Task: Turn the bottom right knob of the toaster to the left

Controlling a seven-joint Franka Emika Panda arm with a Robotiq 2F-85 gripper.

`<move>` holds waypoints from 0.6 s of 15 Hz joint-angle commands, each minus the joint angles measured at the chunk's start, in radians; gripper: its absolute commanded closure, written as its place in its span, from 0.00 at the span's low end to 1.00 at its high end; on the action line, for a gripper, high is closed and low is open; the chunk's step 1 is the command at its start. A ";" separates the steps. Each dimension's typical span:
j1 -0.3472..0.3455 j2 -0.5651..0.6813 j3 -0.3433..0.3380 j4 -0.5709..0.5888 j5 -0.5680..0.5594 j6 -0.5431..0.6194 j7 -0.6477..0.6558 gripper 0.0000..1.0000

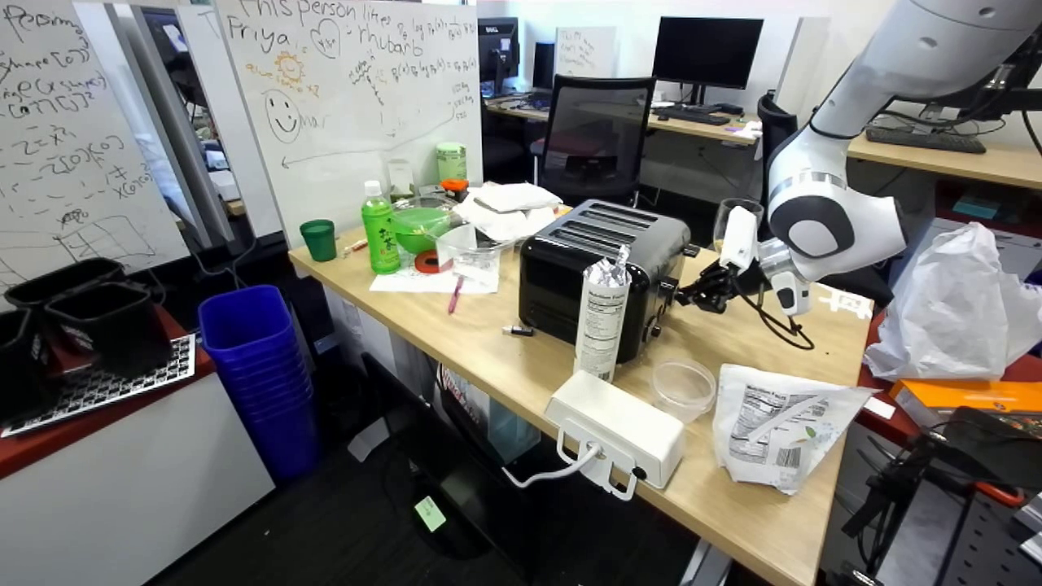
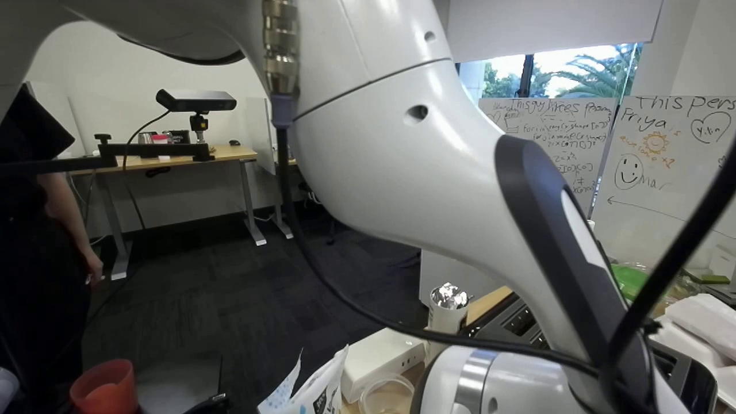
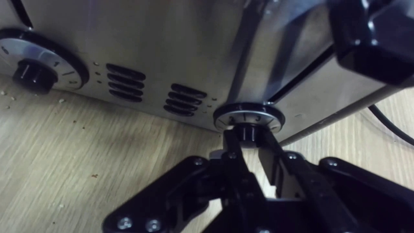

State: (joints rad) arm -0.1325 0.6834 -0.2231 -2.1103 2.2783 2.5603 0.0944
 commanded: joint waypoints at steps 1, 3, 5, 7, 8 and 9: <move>0.054 0.011 -0.014 0.024 0.043 0.065 -0.121 0.95; 0.081 0.009 -0.028 0.030 0.070 0.096 -0.186 0.95; 0.115 0.007 -0.047 0.036 0.097 0.128 -0.262 0.95; 0.159 0.008 -0.073 0.042 0.126 0.162 -0.350 0.95; 0.183 0.011 -0.088 0.045 0.140 0.178 -0.396 0.95; 0.207 0.014 -0.103 0.049 0.152 0.192 -0.440 0.95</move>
State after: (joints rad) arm -0.0015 0.6824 -0.2865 -2.0849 2.3850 2.7184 -0.2199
